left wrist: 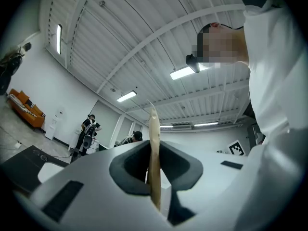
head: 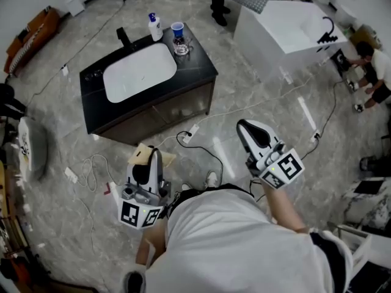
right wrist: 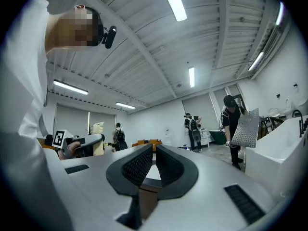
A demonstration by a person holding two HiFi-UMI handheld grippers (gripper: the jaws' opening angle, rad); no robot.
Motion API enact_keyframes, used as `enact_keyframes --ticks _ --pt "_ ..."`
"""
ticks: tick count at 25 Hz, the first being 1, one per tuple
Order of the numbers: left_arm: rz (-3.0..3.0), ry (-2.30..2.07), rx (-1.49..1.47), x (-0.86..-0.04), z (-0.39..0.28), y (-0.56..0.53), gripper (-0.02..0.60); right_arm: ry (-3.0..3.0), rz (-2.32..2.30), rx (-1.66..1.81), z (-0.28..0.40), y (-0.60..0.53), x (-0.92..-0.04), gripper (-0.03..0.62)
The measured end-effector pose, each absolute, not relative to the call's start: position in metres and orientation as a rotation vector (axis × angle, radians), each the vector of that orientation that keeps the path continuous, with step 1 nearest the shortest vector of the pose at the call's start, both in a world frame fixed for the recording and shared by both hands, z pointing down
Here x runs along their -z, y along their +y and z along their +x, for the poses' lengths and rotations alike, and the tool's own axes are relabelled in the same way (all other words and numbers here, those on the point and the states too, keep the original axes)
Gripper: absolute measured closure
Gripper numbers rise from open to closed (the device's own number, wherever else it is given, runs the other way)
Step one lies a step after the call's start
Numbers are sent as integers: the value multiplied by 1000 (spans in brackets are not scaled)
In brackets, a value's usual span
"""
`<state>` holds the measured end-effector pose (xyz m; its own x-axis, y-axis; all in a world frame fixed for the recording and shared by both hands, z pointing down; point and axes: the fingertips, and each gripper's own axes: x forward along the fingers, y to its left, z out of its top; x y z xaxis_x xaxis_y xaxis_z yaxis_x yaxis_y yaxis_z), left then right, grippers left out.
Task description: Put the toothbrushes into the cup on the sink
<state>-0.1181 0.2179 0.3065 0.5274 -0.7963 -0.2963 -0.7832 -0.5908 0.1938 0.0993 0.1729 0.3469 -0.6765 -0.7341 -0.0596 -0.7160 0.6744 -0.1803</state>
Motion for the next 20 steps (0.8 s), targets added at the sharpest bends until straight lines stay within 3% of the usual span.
enact_keyframes --ticks 20 --pt "2638 -1594 510 -310 -96 211 540 2778 -1107 281 137 150 -371 545"
